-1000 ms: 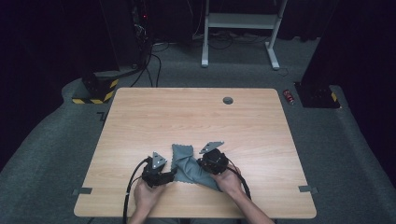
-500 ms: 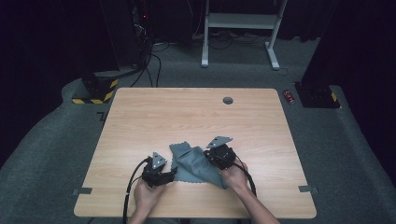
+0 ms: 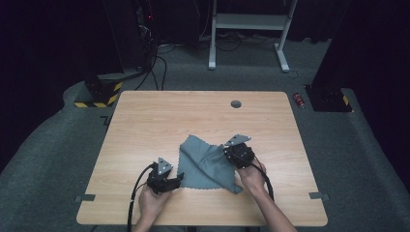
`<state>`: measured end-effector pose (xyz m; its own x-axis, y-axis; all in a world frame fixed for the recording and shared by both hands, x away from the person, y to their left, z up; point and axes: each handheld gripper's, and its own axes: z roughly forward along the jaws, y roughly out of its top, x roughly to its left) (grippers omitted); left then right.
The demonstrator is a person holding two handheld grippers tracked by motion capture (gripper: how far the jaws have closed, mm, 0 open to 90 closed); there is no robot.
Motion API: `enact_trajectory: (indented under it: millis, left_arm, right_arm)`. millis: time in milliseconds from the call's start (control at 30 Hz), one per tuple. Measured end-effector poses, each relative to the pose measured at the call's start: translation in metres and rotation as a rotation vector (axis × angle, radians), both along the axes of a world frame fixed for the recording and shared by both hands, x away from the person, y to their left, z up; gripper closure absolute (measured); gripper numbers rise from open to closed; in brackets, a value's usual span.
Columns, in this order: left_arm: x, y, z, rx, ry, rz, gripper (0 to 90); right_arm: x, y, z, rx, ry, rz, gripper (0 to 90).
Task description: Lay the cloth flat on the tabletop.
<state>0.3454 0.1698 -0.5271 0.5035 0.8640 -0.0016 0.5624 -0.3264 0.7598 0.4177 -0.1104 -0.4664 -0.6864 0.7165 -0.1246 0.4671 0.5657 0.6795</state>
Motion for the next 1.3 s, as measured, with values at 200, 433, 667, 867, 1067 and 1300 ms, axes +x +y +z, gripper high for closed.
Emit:
enact_trajectory:
  millis: [200,433,667,867,1067,1300]
  left_arm:
    - [0.0,0.0,0.0,0.0,0.0,0.001,38.3]
    - [0.0,0.0,0.0,0.0,0.0,0.001,38.3]
    - [0.0,0.0,0.0,0.0,0.0,0.0,38.3]
    - [0.0,0.0,0.0,0.0,0.0,0.0,38.3]
    - [0.0,0.0,0.0,0.0,0.0,0.001,38.2]
    - [0.0,0.0,0.0,0.0,0.0,0.001,38.3]
  right_arm:
    - [-0.009,0.024,-0.02,-0.012,0.045,0.129,81.2]
    - [-0.017,0.025,-0.02,0.03,0.082,0.212,73.9]
    - [-0.006,-0.016,-0.008,0.119,0.074,-0.003,73.8]
    - [0.003,-0.009,-0.027,0.098,0.144,-0.036,70.0]
    - [-0.005,0.021,-0.034,0.064,0.125,0.038,62.7]
    - [-0.009,0.024,-0.032,0.072,0.121,0.051,61.4]
